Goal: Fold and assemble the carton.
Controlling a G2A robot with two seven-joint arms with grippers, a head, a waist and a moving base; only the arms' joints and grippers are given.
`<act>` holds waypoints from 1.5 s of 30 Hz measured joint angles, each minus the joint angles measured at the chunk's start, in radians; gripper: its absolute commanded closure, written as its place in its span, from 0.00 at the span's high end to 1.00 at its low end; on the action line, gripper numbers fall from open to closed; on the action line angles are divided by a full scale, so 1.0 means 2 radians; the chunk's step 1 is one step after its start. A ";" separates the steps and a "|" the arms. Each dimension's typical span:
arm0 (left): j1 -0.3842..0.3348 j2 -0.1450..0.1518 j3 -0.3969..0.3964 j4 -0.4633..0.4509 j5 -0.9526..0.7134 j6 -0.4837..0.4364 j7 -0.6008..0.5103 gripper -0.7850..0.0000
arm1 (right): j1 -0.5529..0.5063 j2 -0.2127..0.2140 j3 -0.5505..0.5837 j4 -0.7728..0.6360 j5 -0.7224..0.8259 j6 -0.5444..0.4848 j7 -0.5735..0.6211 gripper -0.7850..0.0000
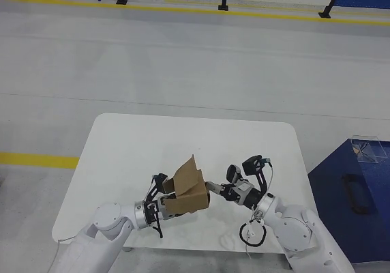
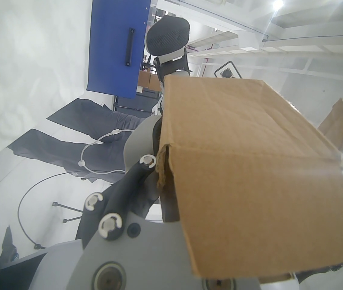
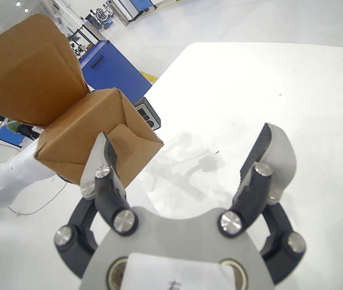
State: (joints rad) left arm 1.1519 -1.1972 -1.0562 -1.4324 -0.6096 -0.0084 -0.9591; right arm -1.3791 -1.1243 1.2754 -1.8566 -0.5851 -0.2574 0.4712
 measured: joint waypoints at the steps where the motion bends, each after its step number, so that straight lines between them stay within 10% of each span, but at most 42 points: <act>1: 0.001 0.000 0.000 -0.001 0.002 0.000 0.001 0.00 | 0.001 0.000 -0.001 0.000 -0.002 0.001 0.000 1.00; 45: 0.002 0.000 -0.005 0.011 -0.064 0.021 -0.060 0.00 | -0.019 0.000 0.001 -0.012 0.016 -0.001 0.002 1.00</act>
State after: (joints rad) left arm 1.1567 -1.1974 -1.0670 -1.4095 -0.7367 0.0327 -1.0787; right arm -1.4175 -1.1250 1.2778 -1.8801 -0.5527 -0.2591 0.4757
